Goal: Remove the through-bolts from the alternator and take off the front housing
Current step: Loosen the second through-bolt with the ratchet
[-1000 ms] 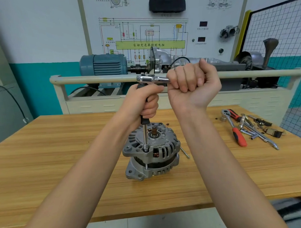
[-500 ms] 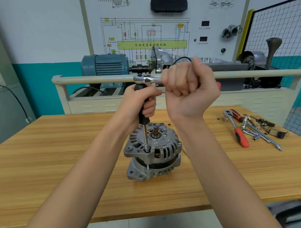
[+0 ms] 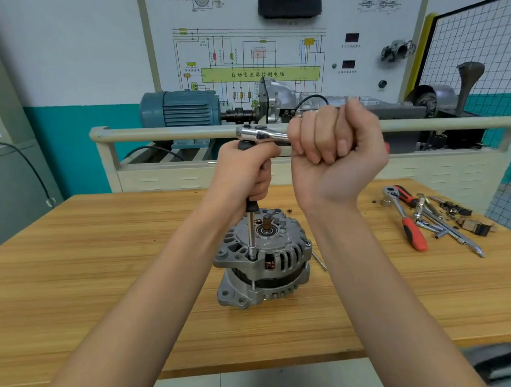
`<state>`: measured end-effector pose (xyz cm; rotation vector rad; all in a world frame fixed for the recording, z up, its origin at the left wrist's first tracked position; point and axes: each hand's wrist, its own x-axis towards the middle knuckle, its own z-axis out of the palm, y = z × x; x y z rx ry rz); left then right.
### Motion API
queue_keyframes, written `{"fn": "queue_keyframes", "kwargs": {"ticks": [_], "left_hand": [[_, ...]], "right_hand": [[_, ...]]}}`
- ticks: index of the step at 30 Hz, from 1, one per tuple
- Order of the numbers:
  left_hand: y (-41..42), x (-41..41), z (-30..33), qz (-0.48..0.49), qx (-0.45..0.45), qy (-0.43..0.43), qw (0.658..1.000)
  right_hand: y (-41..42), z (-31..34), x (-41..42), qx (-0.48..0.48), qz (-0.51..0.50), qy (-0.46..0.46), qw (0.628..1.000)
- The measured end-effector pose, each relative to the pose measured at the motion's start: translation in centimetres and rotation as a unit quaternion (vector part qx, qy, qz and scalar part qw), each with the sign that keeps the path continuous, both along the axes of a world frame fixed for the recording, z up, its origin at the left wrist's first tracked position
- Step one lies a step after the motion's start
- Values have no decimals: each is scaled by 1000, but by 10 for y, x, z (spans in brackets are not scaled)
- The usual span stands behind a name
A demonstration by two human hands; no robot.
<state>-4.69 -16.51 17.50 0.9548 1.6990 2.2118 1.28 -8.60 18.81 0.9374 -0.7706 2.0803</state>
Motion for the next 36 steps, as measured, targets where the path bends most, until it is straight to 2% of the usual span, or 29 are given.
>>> {"fn": "queue_keyframes", "kwargs": {"ticks": [2, 5, 7, 10, 13, 16, 19, 23, 27, 32, 34, 36], "left_hand": [[4, 3, 0, 40, 1, -1, 999], [8, 5, 0, 86, -10, 3, 996], [6, 4, -1, 86, -19, 8, 996], [-3, -1, 0, -4, -7, 9, 1000], [-13, -8, 1, -114, -21, 30, 993], [-14, -8, 3, -166, -55, 43, 984], [-9, -5, 3, -165, -47, 4, 985], [-4, -5, 1, -78, -23, -19, 997], [3, 0, -1, 24, -5, -9, 1000], [8, 5, -2, 89, 3, -13, 996], [7, 4, -2, 86, 5, -7, 996], [3, 1, -3, 52, 1, 0, 999]], "right_hand": [[-10, -4, 4, 41, -93, 40, 994], [-25, -10, 7, 98, -266, 69, 956], [-29, -10, 6, 108, -297, 65, 947], [-19, -5, 3, 92, -201, 76, 972], [2, 2, 0, 33, -8, 23, 999], [21, 5, -9, -89, 165, -53, 981], [28, 8, -18, -155, 208, -85, 962], [19, 7, -14, -115, 136, -70, 982], [-1, -1, -3, 5, -22, 10, 1000], [-25, -8, 3, 82, -242, 78, 964], [-24, -7, 2, 88, -244, 75, 963], [-16, -3, 0, 80, -179, 65, 979]]}}
